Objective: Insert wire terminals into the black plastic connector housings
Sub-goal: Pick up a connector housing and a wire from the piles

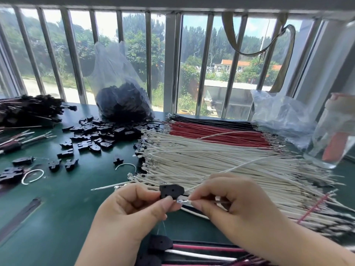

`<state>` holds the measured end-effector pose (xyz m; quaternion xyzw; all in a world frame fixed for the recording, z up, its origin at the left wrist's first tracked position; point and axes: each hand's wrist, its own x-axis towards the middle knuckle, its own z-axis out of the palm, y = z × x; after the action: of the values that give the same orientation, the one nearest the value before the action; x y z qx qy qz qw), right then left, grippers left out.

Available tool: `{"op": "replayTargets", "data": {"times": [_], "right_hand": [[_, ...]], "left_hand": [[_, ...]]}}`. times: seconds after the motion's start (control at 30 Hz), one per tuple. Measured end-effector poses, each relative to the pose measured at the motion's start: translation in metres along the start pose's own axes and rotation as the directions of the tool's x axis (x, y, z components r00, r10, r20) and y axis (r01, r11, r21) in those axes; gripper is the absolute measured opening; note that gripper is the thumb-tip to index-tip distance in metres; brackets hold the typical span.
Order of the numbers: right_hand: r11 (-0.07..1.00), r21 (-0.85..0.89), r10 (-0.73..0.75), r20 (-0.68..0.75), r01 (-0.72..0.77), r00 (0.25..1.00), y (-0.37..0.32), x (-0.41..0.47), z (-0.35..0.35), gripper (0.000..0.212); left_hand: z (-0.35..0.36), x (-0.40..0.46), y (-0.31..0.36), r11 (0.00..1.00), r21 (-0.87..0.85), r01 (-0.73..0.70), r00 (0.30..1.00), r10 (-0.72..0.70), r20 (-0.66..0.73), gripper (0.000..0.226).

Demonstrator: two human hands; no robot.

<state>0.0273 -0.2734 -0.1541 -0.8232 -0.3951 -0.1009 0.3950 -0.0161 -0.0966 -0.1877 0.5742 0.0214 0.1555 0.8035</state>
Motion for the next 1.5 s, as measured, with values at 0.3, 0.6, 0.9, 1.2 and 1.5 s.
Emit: {"op": "replayTargets", "data": {"times": [0.3,0.6,0.9,1.2,1.5], "right_hand": [[0.996,-0.068,-0.053,-0.057,0.049,0.997,0.001,-0.001,-0.004,0.008],[0.998,-0.038,0.055,0.069,-0.053,0.996,-0.007,-0.002,-0.01,0.015],[0.932,-0.347,-0.125,-0.029,0.107,0.992,-0.01,-0.01,-0.011,0.007],[0.945,-0.303,-0.136,-0.018,0.124,0.991,-0.007,-0.008,-0.011,0.007],[0.944,-0.327,-0.024,0.027,0.032,0.999,-0.005,-0.005,-0.009,0.015]], "left_hand": [[-0.003,-0.001,0.0,0.99,0.067,0.124,0.992,-0.124,-0.004,0.03],[0.0,-0.002,0.006,0.978,0.112,0.176,0.981,-0.183,0.058,0.041],[0.003,-0.005,0.01,0.968,0.064,0.244,0.966,-0.248,0.077,0.023],[-0.003,0.001,0.005,0.974,0.023,0.226,0.964,-0.227,0.14,0.009],[-0.003,-0.003,0.004,0.958,0.164,0.234,0.963,-0.251,0.096,0.034]]}}
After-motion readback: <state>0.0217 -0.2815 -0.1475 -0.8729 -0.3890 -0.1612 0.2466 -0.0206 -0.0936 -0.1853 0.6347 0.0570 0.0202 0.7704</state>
